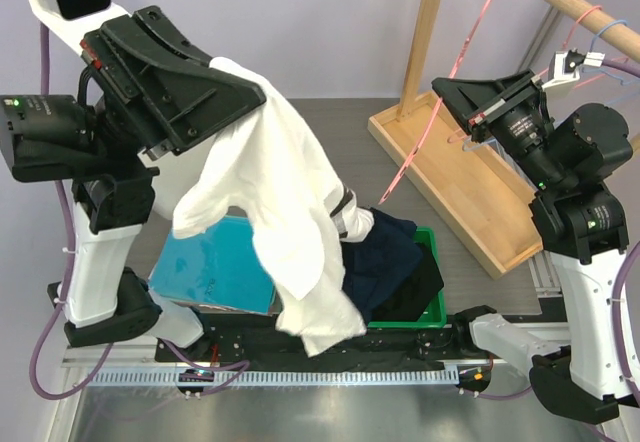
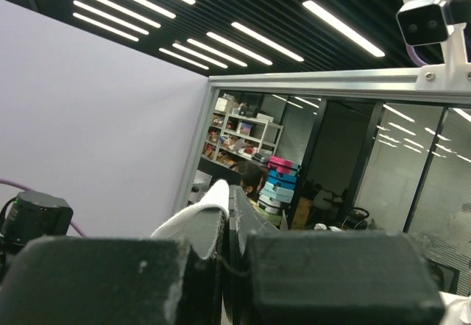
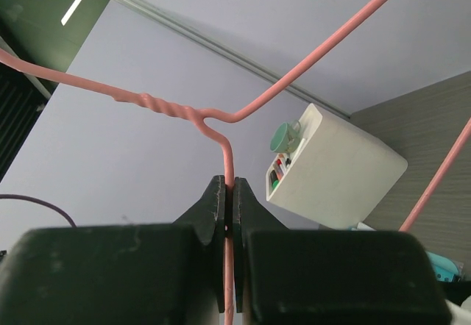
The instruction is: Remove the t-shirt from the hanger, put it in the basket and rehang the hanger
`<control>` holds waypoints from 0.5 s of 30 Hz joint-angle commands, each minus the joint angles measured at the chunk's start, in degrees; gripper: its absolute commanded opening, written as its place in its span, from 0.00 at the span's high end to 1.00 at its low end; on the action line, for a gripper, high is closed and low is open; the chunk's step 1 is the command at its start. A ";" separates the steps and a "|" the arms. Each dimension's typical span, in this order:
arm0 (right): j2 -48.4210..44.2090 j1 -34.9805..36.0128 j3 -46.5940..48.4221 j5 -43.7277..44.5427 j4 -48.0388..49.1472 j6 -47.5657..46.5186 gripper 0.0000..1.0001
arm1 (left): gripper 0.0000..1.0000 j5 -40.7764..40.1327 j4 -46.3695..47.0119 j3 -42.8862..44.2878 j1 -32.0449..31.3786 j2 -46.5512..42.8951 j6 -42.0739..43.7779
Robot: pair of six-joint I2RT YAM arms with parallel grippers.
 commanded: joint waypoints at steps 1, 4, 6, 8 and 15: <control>-1.55 0.13 -0.60 0.49 2.78 -0.38 0.99 | 1.00 1.12 4.04 -2.90 -0.26 -1.21 -0.35; -1.81 0.22 -0.61 0.57 2.86 -0.38 0.99 | 1.00 0.95 0.80 -7.64 -0.26 -2.00 3.77; -1.90 0.22 -0.43 0.58 2.78 -0.46 0.99 | 1.00 -1.15 -2.80 -9.93 -0.09 -2.18 8.51; -2.07 0.22 -0.43 0.57 2.78 -0.55 0.99 | 1.00 -1.69 -6.67 -9.33 0.00 -0.43 10.45; -2.87 0.22 -0.26 1.19 2.25 -1.25 0.99 | 1.00 -2.48 -10.20 -5.19 0.70 6.42 12.13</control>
